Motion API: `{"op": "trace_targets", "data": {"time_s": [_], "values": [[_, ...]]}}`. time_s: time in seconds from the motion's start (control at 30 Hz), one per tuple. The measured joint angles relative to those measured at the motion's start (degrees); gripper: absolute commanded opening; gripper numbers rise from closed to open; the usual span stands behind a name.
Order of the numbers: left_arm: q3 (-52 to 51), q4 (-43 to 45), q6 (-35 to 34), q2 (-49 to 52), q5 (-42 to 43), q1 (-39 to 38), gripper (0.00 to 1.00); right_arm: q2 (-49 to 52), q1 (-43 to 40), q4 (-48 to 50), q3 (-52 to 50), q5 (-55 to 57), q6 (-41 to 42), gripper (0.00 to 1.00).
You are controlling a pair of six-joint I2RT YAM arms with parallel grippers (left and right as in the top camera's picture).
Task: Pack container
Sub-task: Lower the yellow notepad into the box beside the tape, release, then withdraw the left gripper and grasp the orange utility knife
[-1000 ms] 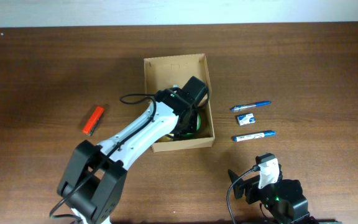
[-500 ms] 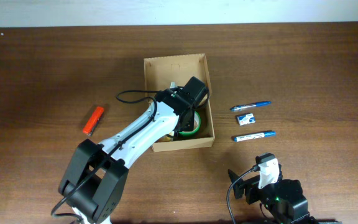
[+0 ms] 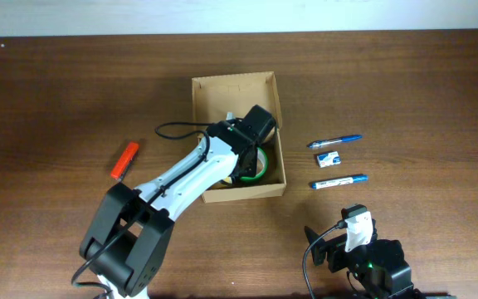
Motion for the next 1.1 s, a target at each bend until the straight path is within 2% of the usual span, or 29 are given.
{"op": "trace_targets", "data": {"time_s": [0.27,0.57,0.93,1.1], "values": [[-0.04,-0.74,0.22,0.0,-1.38,0.02,0.02,0.0,0.0,0.0,0.0,0.0,0.02,0.99],[-0.09,2.78,1.33,0.0,3.82,0.02,0.02,0.0,0.0,0.0,0.0,0.0,-0.04,0.99],[-0.28,10.62,1.51,0.0,9.22,0.0,0.02,0.0,0.0,0.0,0.0,0.0,-0.02,0.99],[-3.72,15.41,1.51,0.0,11.39,0.02,0.02,0.0,0.0,0.0,0.0,0.0,-0.02,0.99]]}}
